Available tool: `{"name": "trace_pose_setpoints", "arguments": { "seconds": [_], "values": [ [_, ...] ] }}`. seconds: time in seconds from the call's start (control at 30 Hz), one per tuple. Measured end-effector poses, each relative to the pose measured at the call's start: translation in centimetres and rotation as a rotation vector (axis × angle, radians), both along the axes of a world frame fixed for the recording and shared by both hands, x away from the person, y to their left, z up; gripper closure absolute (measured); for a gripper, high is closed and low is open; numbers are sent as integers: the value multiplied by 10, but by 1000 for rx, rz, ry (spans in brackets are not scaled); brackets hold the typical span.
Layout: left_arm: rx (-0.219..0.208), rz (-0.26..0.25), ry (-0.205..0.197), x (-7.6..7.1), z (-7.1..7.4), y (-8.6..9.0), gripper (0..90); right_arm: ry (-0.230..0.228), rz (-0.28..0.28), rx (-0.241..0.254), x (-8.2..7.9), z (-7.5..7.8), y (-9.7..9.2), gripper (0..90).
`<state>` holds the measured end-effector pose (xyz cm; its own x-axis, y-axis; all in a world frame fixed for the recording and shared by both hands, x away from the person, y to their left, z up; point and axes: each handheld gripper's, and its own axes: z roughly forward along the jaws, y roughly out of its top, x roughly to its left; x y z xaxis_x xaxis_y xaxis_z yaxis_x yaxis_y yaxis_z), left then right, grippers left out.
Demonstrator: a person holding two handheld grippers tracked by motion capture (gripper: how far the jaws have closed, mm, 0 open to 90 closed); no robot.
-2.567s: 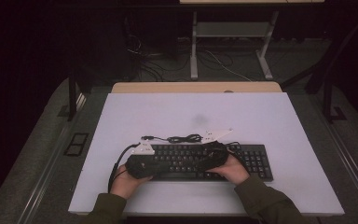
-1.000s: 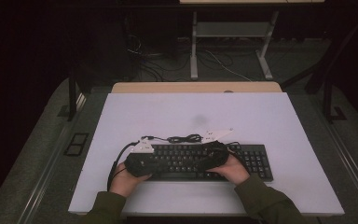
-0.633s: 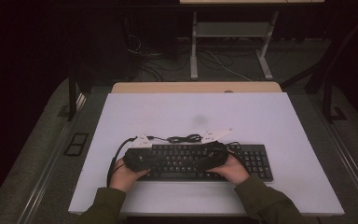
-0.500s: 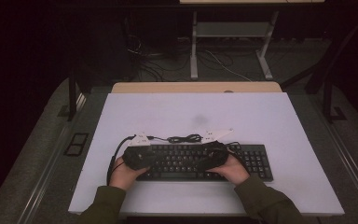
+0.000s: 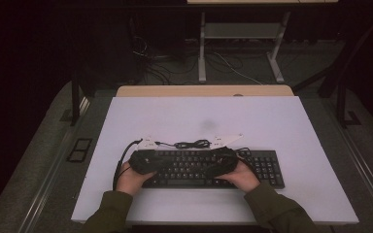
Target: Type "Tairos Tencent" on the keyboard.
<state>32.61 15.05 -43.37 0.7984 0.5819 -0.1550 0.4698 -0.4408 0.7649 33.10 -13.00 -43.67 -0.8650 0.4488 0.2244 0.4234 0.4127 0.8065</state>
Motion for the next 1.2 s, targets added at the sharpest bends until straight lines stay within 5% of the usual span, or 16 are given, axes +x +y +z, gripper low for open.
{"name": "trace_pose_setpoints", "arguments": {
  "seconds": [0.57,1.2],
  "values": [
    [-6,-9,24,1,-6,-1,893,1,-1,-1,0,0,0,283],
    [-13,-4,6,-1,0,0,892,0,-3,1,0,1,-1,284]
  ]
}}
